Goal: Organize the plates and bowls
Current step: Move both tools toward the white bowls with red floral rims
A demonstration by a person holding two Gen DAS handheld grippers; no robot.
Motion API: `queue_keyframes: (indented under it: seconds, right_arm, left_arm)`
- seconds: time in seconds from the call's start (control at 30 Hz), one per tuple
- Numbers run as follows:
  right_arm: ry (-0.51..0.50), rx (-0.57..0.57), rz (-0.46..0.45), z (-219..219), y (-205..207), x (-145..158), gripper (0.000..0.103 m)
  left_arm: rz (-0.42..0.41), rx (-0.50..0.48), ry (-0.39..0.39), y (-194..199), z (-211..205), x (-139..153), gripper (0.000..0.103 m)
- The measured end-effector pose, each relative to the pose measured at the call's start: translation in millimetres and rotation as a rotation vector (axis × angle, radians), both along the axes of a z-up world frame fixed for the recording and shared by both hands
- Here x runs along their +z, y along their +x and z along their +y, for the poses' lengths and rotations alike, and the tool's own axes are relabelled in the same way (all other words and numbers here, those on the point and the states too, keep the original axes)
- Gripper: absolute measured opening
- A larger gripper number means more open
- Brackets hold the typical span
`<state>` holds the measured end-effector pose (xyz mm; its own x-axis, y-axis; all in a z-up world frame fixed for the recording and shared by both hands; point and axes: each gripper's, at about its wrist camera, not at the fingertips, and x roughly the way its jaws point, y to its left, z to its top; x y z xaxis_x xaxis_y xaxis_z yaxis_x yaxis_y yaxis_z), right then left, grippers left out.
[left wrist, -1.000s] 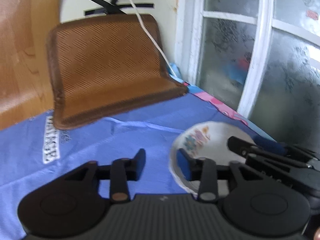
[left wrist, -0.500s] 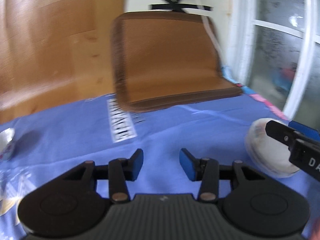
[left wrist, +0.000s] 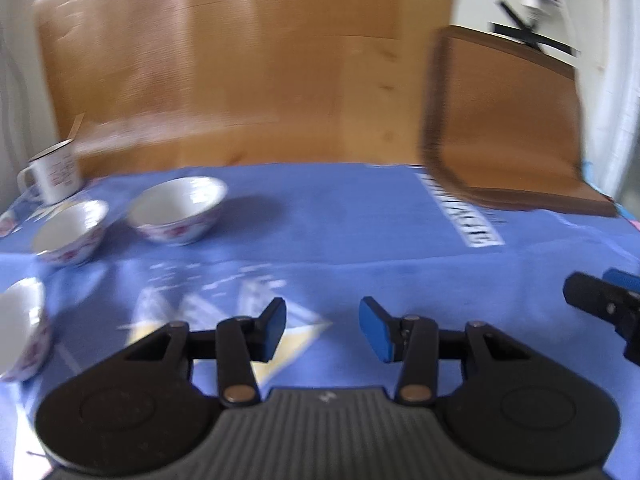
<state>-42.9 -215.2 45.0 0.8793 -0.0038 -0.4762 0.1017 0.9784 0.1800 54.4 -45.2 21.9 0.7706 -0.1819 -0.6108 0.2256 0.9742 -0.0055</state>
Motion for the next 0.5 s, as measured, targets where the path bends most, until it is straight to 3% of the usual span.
queue_keyframes:
  seconds: [0.27, 0.5]
  right_arm:
    - [0.035, 0.091, 0.043, 47.7, 25.7, -10.0, 0.053]
    - [0.043, 0.114, 0.065, 69.7, 39.5, -19.5, 0.053]
  left_arm:
    - [-0.016, 0.125, 0.02, 8.5, 55.1, -12.7, 0.045]
    - [-0.022, 0.136, -0.013, 7.5, 71.4, -19.5, 0.049]
